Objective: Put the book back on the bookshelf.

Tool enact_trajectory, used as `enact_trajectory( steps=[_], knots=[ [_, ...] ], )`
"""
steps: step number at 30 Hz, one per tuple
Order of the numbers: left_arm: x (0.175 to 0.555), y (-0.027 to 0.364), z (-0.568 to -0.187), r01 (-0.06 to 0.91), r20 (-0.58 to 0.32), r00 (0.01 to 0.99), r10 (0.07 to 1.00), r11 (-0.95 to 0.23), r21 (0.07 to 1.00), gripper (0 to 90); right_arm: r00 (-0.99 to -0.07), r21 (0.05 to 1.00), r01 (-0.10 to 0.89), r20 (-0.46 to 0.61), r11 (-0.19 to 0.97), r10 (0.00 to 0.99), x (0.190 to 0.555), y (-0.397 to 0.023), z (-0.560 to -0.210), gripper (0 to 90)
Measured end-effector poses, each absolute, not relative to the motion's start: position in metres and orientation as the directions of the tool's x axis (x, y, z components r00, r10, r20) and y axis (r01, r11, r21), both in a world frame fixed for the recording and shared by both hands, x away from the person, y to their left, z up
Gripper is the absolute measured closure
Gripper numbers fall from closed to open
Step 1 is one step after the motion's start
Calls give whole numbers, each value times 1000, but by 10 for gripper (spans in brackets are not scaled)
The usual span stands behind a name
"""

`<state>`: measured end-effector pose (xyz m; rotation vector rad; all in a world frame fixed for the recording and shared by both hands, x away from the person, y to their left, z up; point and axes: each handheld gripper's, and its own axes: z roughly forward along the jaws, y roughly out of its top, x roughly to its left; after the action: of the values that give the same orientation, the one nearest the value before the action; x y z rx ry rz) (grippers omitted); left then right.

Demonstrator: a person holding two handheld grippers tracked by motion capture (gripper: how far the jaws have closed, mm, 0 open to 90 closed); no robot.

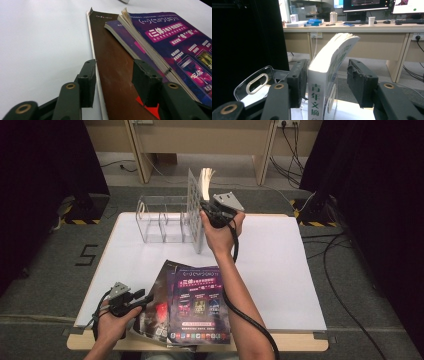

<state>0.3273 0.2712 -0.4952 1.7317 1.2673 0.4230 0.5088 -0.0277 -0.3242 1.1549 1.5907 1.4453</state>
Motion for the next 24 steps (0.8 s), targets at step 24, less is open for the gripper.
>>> enact_trajectory(
  steps=[24],
  knots=[
    [326, 269, -493, 549, -224, 409, 885, -42, 835, 468, -386, 983, 182, 77, -6, 920, 486, -44, -333, 510]
  ],
)
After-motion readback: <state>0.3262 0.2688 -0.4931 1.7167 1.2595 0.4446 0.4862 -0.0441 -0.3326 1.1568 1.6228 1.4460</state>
